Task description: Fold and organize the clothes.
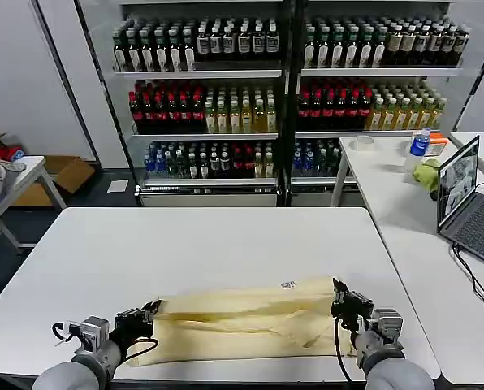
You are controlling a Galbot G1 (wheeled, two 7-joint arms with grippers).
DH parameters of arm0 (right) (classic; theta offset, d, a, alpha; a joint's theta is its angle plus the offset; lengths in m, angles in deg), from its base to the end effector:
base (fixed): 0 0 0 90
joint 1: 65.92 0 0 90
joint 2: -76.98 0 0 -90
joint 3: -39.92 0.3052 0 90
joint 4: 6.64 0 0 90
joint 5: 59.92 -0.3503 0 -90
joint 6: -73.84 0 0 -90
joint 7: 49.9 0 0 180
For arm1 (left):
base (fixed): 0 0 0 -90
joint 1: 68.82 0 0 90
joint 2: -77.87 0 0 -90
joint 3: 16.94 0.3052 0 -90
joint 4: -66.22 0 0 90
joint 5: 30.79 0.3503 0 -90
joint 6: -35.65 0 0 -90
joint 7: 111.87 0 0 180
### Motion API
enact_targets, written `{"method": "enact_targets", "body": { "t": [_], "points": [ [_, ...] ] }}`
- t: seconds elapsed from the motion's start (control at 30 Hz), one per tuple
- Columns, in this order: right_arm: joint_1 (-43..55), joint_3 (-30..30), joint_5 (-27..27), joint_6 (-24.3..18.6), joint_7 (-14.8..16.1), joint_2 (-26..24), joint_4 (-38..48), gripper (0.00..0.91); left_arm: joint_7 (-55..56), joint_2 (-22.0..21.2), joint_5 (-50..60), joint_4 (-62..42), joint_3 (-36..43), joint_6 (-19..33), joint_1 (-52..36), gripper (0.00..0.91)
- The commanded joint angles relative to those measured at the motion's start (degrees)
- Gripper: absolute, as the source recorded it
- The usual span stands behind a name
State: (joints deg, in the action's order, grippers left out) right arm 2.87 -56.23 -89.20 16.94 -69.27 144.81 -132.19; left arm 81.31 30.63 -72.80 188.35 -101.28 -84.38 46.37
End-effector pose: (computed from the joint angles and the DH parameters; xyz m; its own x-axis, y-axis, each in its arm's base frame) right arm 0.2260 -0.0100 -0.2009 -0.9070 -0.0503 0.4181 -0.0326 0.9982 0.0494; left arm 0.2215 0.0592 -0.2226 -0.8060 0.1945 0.5590 0.2357 0.9718 0.0017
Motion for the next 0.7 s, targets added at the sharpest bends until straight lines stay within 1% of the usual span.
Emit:
{"method": "enact_targets", "body": {
  "t": [0.03,0.07,0.1,0.13,0.17,0.2,0.33,0.4,0.57,0.7],
  "points": [
    [-0.8,-1.1,1.8,0.1,0.0,1.5,3.4,0.0,0.1,-1.2,3.9,-5.7,1.5,0.5,-0.6,0.091],
    [-0.6,-1.4,2.1,0.1,0.0,1.7,3.6,0.0,0.2,-1.3,3.8,-6.2,1.6,0.4,-0.9,0.353],
    [-0.4,-1.8,2.7,0.1,0.0,2.0,4.3,0.0,0.2,-1.5,3.8,-6.5,1.7,0.5,-1.2,0.544],
    [-0.1,-2.3,3.7,0.1,0.1,2.3,4.8,0.282,0.3,-1.9,3.8,-6.9,1.7,0.6,-1.6,0.907],
    [0.1,-2.8,4.7,0.1,0.4,2.5,5.0,0.574,0.3,-2.1,3.8,-7.0,1.7,0.9,-1.7,0.907],
    [0.1,-3.0,5.2,0.0,0.6,2.7,5.0,0.907,0.4,-2.2,3.9,-7.0,1.7,1.1,-1.8,0.907],
    [-0.5,-3.8,9.5,-0.6,1.1,3.4,4.0,0.907,0.9,-3.3,9.2,-6.4,2.0,4.7,-1.2,0.907],
    [-1.1,-3.7,10.9,-1.5,1.5,3.4,3.2,0.907,2.0,-4.1,9.2,-4.6,1.5,5.2,-0.4,0.907],
    [-3.6,-2.6,13.2,-3.8,1.7,3.1,1.0,0.907,5.2,-6.1,10.6,-0.6,-0.8,7.0,2.4,0.907],
    [-6.0,-1.2,14.0,-4.5,1.9,3.2,-1.1,0.907,8.1,-8.2,10.3,1.9,-2.6,7.5,5.1,0.907]
  ]
}}
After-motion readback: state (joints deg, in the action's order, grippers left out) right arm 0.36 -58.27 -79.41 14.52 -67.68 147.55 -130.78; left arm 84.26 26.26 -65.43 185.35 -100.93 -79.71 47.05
